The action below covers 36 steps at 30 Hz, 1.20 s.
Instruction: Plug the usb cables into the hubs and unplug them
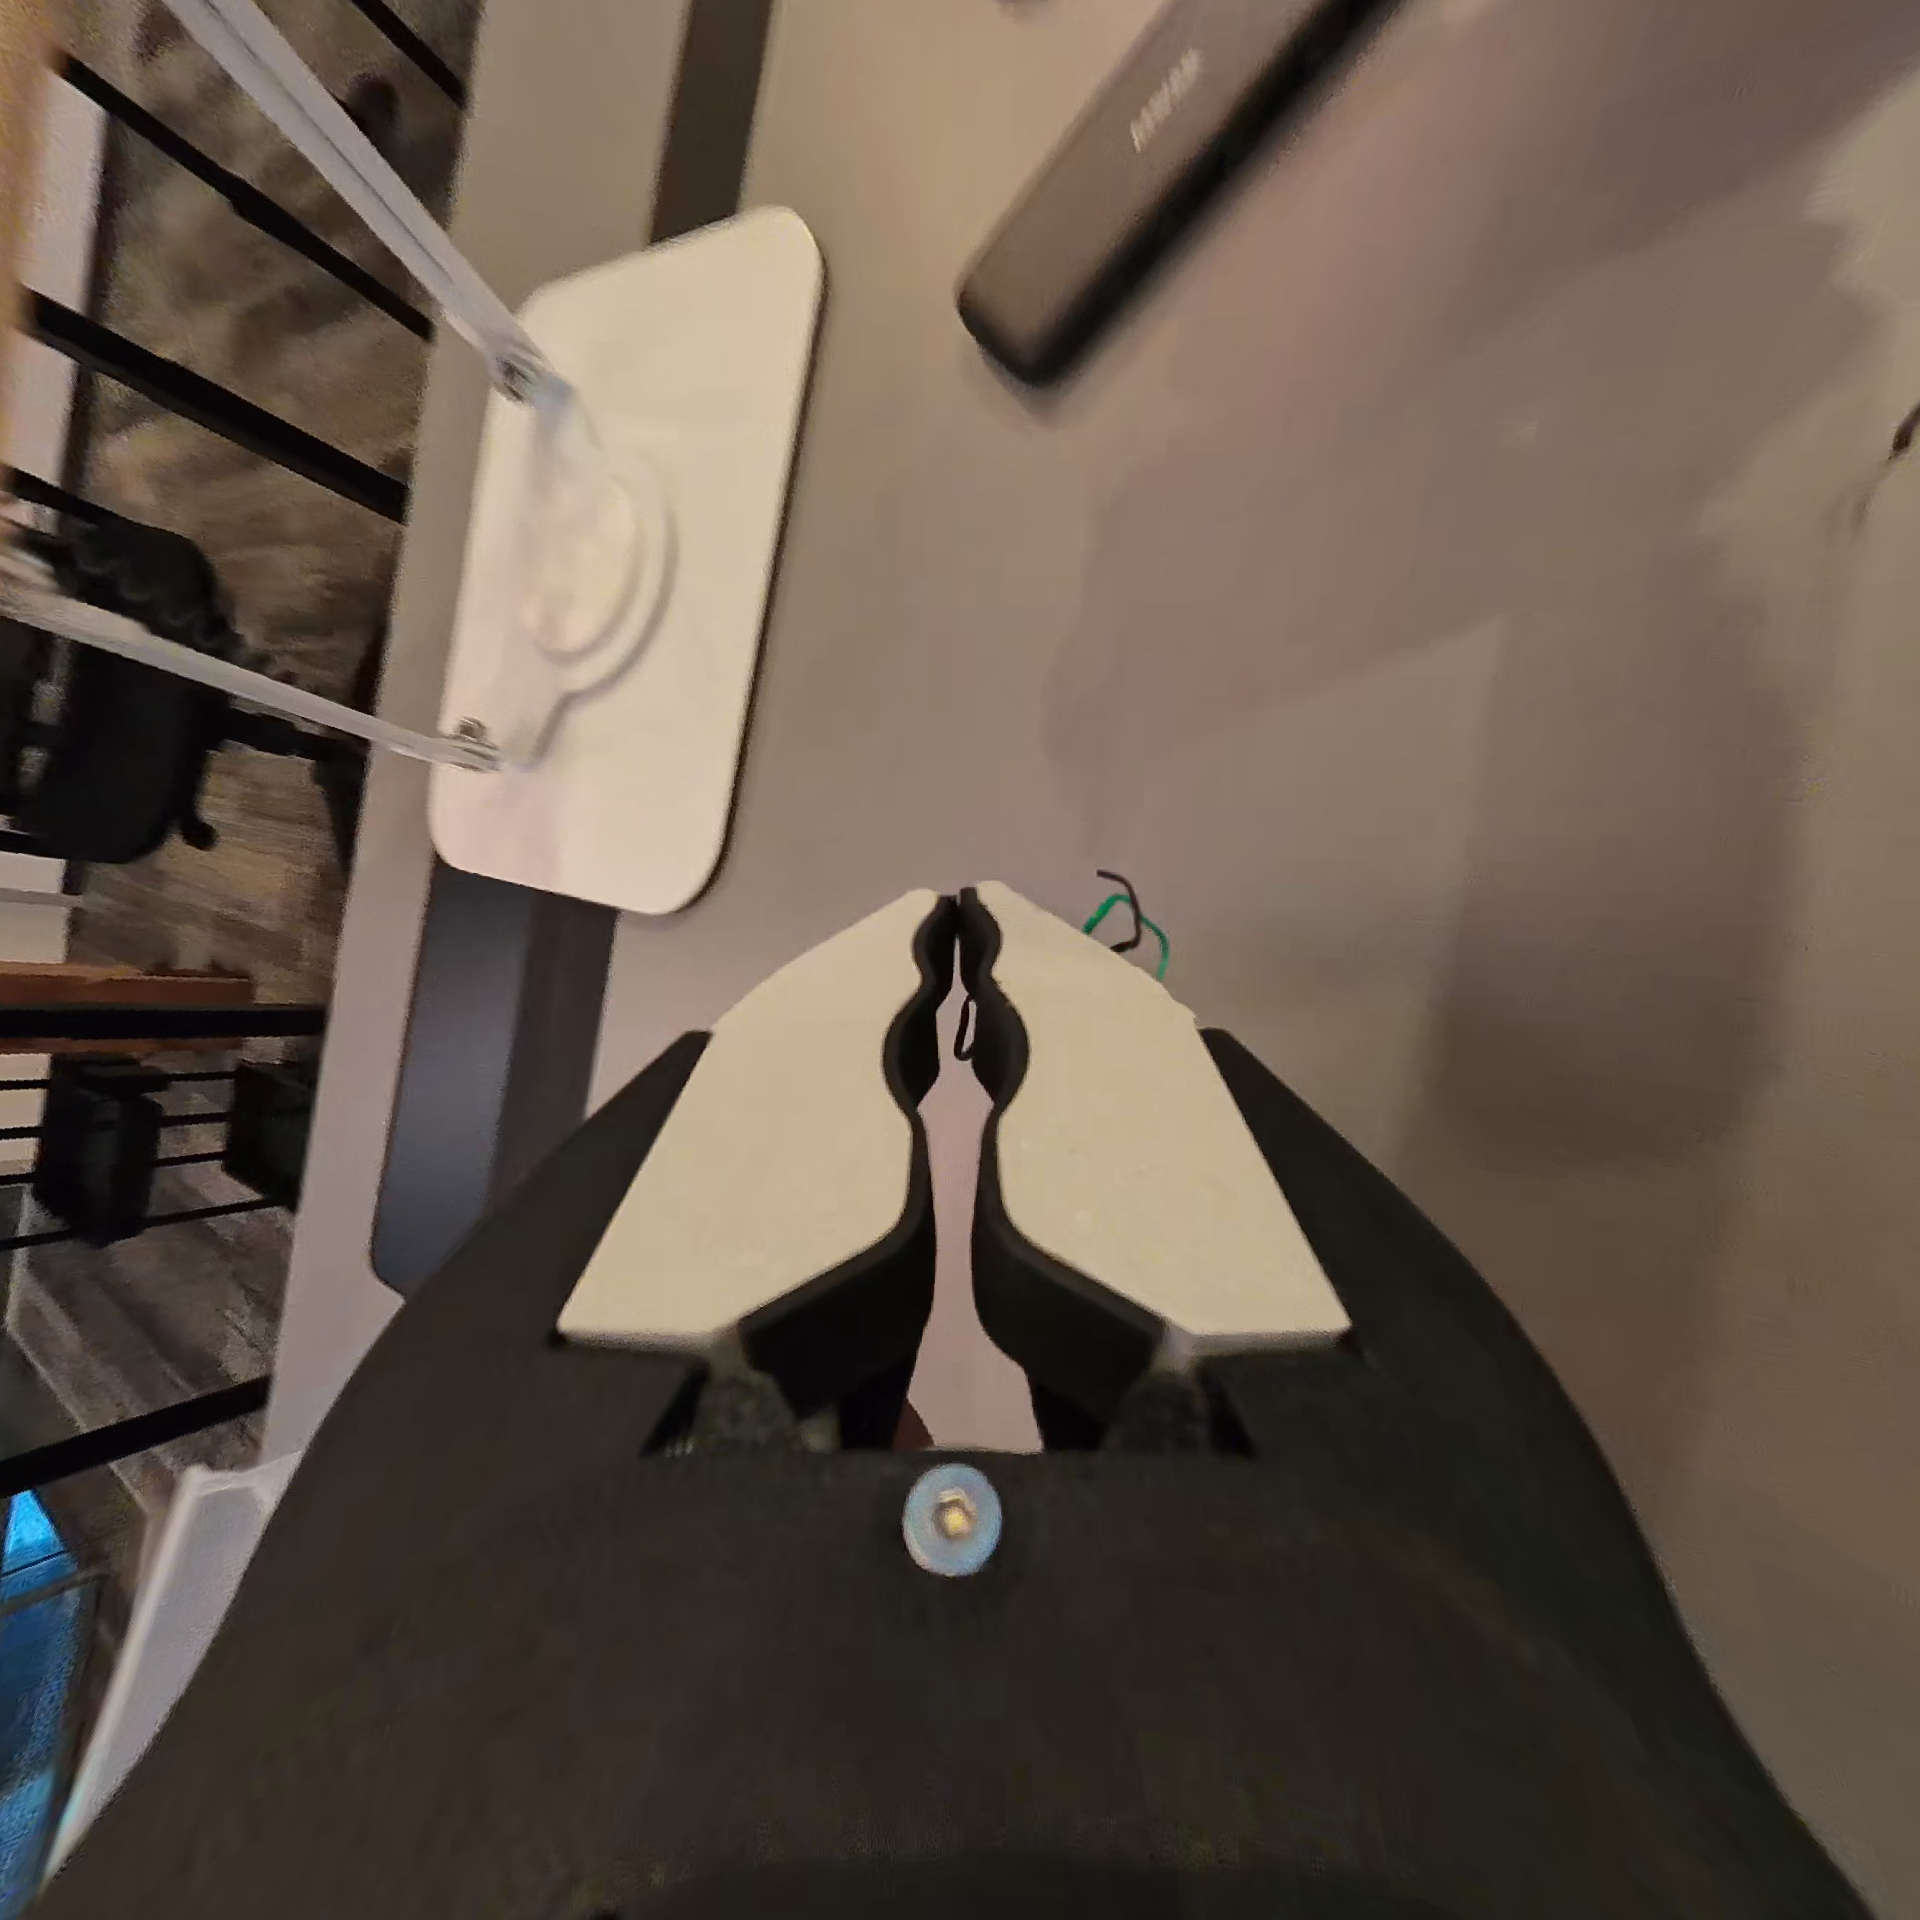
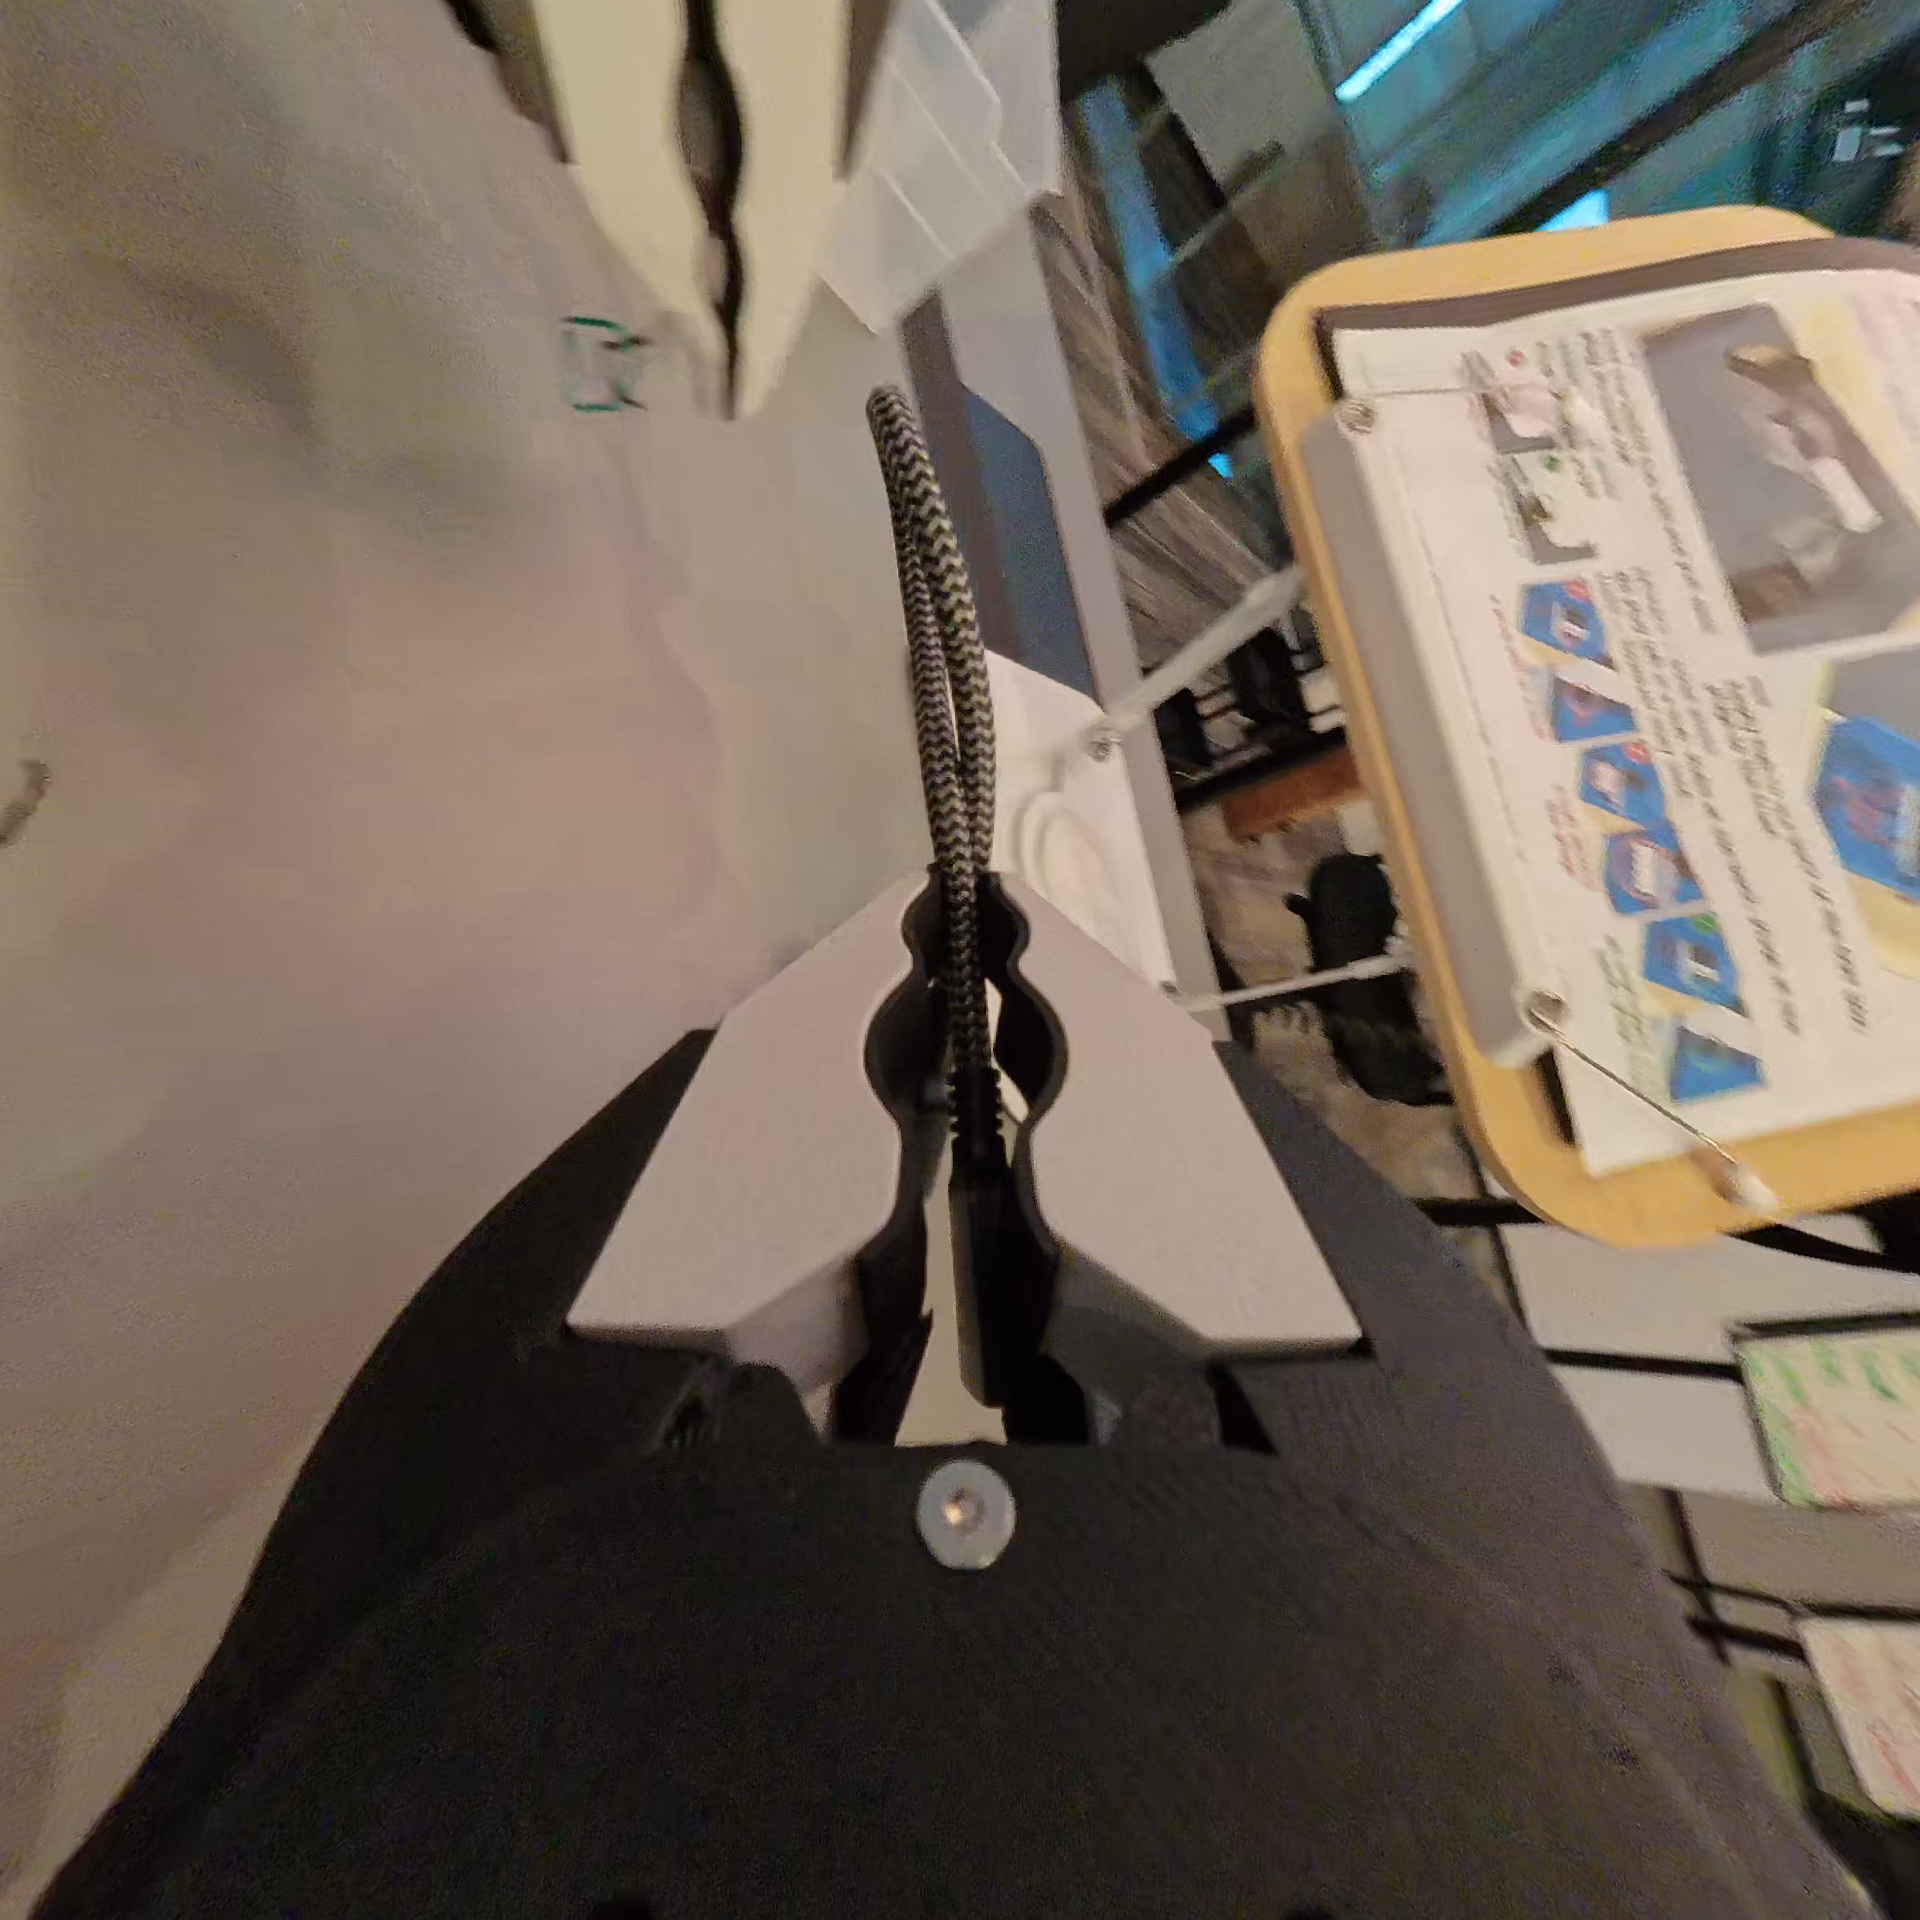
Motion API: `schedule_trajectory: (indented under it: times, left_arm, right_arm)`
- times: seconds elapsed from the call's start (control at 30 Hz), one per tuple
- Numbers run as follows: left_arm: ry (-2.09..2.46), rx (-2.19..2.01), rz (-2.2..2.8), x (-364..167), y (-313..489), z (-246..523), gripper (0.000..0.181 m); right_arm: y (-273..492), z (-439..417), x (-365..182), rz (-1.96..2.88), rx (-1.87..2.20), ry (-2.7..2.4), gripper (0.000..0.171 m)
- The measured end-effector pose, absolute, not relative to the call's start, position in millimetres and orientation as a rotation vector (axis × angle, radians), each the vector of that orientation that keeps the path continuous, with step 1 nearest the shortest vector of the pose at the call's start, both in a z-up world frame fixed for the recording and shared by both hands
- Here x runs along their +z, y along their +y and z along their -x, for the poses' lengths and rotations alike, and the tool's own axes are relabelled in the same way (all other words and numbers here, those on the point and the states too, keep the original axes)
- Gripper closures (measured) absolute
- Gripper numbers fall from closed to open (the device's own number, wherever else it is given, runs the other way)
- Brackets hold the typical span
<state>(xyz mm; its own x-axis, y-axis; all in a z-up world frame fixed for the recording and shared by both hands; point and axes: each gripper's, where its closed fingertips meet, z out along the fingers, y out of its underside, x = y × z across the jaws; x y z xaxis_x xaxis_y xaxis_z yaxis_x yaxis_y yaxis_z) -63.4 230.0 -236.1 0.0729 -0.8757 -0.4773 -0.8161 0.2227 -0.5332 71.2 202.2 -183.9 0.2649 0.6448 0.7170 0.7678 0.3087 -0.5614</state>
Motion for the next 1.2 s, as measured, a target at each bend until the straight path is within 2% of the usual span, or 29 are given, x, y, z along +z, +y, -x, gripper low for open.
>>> schedule_trajectory:
  times: [0.23, 0.4, 0.77, 1.2]
  left_arm:
    - [1.559, -0.223, 1.398, -166.8, 214.1, 30.9, 0.18]
    - [1.544, -0.373, 1.337, -138.9, 190.0, 5.4, 0.18]
    - [1.531, -0.579, 1.281, -110.8, 168.3, -16.0, 0.181]
    - [1.508, -0.589, 1.273, -100.8, 170.7, -17.1, 0.181]
  right_arm:
    - [200.4, -60.0, -200.3, 1.49, -0.031, -1.439, 0.169]
    - [199.4, -52.5, -199.8, 1.476, -0.026, -1.429, 0.169]
    - [178.2, -37.0, -170.9, 1.352, 0.265, -1.359, 0.168]
    - [160.4, -31.9, -154.0, 1.271, 0.416, -1.36, 0.169]
